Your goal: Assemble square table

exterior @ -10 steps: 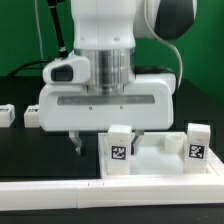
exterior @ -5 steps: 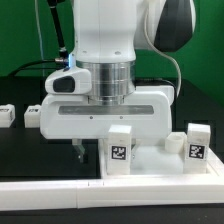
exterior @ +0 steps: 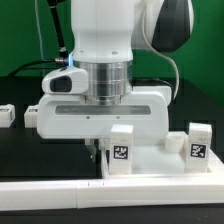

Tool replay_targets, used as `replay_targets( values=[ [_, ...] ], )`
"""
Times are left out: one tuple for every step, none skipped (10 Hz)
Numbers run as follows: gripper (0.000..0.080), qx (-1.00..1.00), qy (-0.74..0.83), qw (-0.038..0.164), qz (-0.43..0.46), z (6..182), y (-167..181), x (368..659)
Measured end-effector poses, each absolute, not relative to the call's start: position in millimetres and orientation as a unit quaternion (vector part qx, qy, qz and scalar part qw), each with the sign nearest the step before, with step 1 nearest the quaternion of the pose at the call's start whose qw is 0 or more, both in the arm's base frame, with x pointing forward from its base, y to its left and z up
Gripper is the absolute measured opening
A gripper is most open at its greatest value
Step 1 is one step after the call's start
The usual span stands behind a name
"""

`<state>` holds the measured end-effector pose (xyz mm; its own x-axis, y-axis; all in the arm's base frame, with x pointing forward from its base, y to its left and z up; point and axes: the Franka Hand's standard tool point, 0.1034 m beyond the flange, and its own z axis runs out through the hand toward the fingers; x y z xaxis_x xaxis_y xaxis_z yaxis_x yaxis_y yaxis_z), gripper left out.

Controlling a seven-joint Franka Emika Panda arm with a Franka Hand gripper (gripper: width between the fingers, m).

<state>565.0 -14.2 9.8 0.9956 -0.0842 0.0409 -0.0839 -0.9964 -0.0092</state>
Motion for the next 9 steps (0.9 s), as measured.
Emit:
replay_targets(
  values=[
    [0.0055,-0.999,0.042,0.004,-0.021,9.8,-14.2,565.0],
    [0.0055,-0.999,0.042,0.004,-0.021,9.8,-14.2,565.0],
    [0.0055,-0.999,0.042,0.004,-0.021,9.8,-14.2,565.0],
    [0.0055,-0.999,0.042,0.004,-0.021,9.8,-14.2,565.0],
    [0.0055,-0.999,0.042,0.004,-0.02,9.8,-14.3,565.0],
    [0.0055,-0.999,0.042,0.004,-0.02,9.8,-14.2,565.0],
    [0.0055,-0.999,0.042,0.004,-0.02,9.8,-14.3,565.0],
    [0.0055,-1.0,0.011,0.003,-0.02,10.3,-18.3,562.8],
    [0.0054,-0.999,-0.029,0.003,-0.017,12.7,-34.9,556.3]
  ],
)
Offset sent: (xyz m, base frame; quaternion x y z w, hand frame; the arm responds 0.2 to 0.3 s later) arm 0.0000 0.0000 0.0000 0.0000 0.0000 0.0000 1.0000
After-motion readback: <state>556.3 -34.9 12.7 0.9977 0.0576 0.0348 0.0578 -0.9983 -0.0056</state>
